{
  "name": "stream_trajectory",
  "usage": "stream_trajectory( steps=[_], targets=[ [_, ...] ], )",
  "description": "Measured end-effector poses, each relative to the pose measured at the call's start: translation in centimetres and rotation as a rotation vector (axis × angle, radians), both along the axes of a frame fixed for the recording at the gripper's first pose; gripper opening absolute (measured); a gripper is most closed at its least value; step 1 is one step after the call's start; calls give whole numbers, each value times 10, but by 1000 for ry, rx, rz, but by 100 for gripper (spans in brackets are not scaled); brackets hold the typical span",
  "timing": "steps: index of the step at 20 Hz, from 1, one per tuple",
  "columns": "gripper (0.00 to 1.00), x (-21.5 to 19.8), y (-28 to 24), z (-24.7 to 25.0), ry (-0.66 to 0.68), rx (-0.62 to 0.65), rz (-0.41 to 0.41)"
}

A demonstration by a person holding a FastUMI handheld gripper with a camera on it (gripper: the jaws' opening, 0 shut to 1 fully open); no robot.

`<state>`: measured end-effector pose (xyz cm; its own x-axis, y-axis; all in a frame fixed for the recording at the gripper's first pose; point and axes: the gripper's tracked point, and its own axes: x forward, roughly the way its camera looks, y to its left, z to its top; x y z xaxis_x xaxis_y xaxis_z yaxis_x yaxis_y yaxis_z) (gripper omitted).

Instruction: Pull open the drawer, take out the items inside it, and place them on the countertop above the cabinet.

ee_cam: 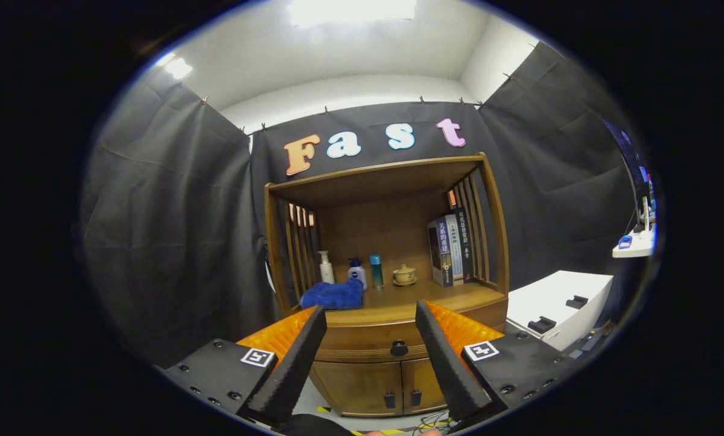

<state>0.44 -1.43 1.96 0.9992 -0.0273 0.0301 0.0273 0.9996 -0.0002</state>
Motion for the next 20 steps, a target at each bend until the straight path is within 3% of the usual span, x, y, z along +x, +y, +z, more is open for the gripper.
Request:
stream_trajectory(
  steps=[9, 14, 20],
  targets=[
    [98, 75, -40, -3, -40, -37, -48],
    [98, 113, -39, -53, 28, -70, -24],
    [98, 156, -50, -150, 149, -120, -47]
  ],
)
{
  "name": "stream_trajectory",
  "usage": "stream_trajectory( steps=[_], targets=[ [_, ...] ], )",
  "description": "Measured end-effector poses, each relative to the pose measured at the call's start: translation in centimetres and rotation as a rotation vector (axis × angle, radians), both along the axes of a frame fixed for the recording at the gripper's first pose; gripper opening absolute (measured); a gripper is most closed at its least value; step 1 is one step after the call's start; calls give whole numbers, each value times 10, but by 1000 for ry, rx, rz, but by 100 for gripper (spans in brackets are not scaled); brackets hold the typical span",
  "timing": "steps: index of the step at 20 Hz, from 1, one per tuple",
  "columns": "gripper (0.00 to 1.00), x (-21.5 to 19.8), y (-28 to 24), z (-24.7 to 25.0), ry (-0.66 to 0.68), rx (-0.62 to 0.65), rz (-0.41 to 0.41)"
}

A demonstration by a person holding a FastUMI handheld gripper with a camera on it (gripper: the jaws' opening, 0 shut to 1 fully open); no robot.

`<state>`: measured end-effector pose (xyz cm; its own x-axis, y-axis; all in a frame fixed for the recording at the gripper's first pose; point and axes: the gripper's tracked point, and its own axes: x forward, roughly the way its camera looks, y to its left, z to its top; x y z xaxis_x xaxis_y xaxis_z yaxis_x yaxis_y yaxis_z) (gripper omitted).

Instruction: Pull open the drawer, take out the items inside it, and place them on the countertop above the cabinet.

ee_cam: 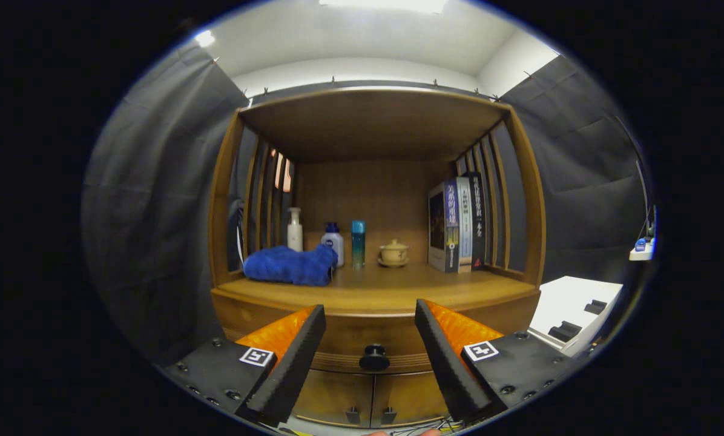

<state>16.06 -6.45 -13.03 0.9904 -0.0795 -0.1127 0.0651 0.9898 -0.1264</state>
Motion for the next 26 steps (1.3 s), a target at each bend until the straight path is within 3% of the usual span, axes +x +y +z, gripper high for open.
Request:
stream_trajectory(
  steps=[4, 10, 15, 19, 22, 24, 26],
  targets=[
    [99, 23, -18, -54, 92, 11, -24],
    [92, 45, -34, -91, 133, 25, -47],
    [77, 56, -32, -100, 139, 63, -60],
    [53, 58, -31, -102, 126, 103, -99],
    [42, 62, -32, -101, 115, 101, -99],
    [36, 63, -33, -100, 118, 95, -91],
    [36, 61, -32, -100, 118, 94, -86]
  ],
)
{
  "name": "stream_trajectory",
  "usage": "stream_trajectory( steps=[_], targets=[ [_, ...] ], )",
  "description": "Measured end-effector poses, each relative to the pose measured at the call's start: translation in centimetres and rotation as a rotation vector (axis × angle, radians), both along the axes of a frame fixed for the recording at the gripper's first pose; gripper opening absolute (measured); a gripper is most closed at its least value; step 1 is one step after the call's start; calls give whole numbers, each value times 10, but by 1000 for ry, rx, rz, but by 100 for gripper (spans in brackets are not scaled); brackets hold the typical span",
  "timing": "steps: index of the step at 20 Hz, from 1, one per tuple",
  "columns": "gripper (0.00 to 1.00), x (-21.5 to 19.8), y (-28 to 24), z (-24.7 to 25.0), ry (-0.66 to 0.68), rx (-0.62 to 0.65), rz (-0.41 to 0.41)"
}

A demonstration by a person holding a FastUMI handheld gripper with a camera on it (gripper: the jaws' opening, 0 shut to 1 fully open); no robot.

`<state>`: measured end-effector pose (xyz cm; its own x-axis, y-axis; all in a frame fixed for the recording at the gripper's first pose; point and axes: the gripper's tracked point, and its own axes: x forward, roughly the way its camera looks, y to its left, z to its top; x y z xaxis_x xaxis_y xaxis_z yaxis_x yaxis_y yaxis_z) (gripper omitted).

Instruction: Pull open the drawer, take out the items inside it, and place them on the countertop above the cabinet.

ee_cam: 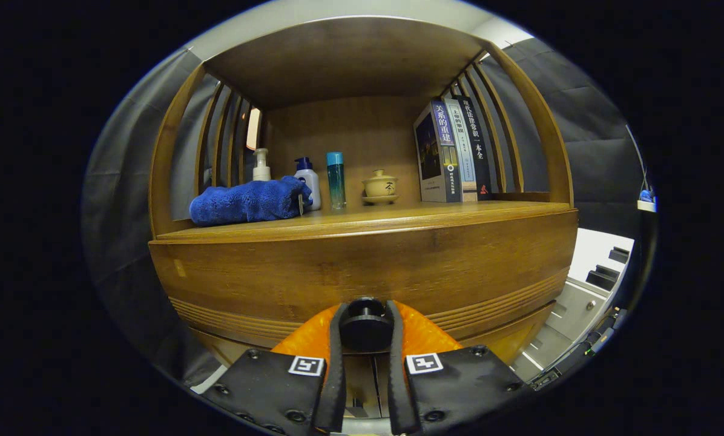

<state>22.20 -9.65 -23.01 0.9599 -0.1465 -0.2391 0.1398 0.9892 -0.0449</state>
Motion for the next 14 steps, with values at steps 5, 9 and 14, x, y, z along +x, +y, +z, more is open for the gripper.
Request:
stream_trajectory(
  steps=[5, 9, 14],
  targets=[
    [36, -6, 2, 4, 6, -17, 8],
    [36, -21, 5, 5, 11, -22, 14],
    [36, -42, 7, 8, -1, -16, 11]
  ],
)
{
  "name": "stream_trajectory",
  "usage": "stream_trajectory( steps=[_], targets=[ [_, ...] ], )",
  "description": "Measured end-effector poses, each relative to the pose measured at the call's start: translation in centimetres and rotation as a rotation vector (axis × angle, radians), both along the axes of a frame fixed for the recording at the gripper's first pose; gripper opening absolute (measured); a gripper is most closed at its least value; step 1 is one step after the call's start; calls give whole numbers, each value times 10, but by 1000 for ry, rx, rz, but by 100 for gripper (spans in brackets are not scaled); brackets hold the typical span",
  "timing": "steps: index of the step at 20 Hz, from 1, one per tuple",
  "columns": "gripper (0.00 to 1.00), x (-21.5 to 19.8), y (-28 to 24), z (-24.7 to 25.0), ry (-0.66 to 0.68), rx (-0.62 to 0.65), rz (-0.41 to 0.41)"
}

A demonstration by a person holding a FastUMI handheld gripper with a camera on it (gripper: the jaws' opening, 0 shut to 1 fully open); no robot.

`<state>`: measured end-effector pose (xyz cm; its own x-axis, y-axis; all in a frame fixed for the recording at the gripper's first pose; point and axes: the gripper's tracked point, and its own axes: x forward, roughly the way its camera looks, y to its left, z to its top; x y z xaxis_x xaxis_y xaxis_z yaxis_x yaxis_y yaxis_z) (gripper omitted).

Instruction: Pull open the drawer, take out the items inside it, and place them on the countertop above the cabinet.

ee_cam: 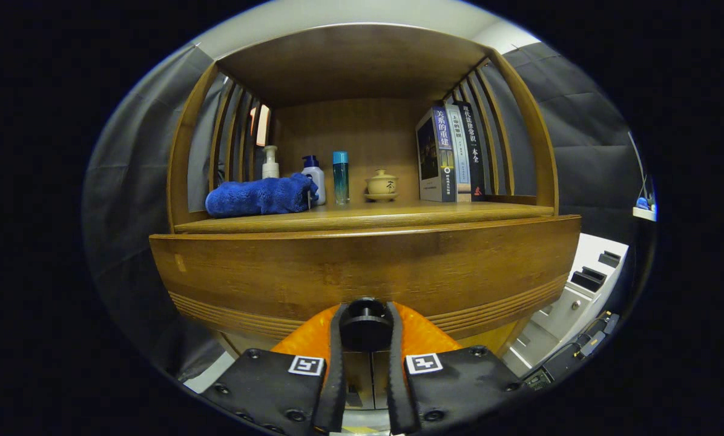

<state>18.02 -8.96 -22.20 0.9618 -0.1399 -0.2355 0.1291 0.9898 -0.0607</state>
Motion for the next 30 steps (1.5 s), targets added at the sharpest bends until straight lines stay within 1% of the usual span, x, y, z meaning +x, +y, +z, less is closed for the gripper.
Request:
stream_trajectory(
  steps=[3, 13, 22, 26, 30],
  targets=[
    [36, -15, 2, 3, -7, 9, -7],
    [36, -68, 9, 8, -2, 21, 9],
    [36, -95, 13, 9, 24, 39, 10],
    [35, -106, 17, 9, 28, 15, 15],
    [35, -124, 21, 11, 36, 19, 17]
  ],
)
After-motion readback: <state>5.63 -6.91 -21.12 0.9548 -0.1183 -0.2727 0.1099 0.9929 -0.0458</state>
